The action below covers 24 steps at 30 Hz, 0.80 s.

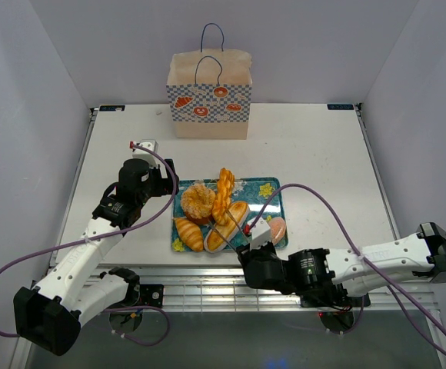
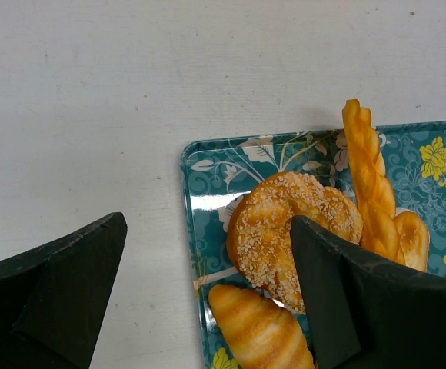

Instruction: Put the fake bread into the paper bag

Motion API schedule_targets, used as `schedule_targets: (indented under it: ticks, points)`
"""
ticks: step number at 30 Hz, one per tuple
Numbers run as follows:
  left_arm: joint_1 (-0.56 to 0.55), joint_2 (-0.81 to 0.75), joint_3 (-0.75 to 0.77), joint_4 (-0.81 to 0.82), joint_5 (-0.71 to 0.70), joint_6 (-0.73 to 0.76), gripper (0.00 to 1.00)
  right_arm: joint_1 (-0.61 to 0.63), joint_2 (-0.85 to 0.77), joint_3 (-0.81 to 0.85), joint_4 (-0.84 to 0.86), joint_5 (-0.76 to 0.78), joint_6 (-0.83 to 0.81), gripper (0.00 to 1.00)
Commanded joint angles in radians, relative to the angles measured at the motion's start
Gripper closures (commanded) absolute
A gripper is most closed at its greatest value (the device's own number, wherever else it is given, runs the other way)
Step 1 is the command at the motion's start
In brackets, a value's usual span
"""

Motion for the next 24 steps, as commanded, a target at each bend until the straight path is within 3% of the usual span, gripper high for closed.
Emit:
schedule_targets:
  ticks: [1,9,11,13,24]
  points:
    - [-0.005,-0.028,0.039,-0.009,0.004,0.007,0.02,0.005,0.025,0.013,0.061,0.043,-0.004,0.43]
    - [-0.005,-0.028,0.039,-0.011,0.006,0.007,0.02,-0.005,0.138,0.054,-0.058,0.119,0.111,0.47]
    - [-0.005,-0.028,0.039,-0.009,0.006,0.007,0.02,-0.005,0.155,0.078,-0.139,0.135,0.182,0.57]
    - [-0.005,-0.029,0.039,-0.009,0.007,0.007,0.02,-0.005,0.150,0.083,-0.157,0.141,0.194,0.60]
    - [-0.005,-0.029,0.039,-0.011,0.009,0.007,0.02,-0.005,-0.089,0.020,-0.089,0.123,0.141,0.92]
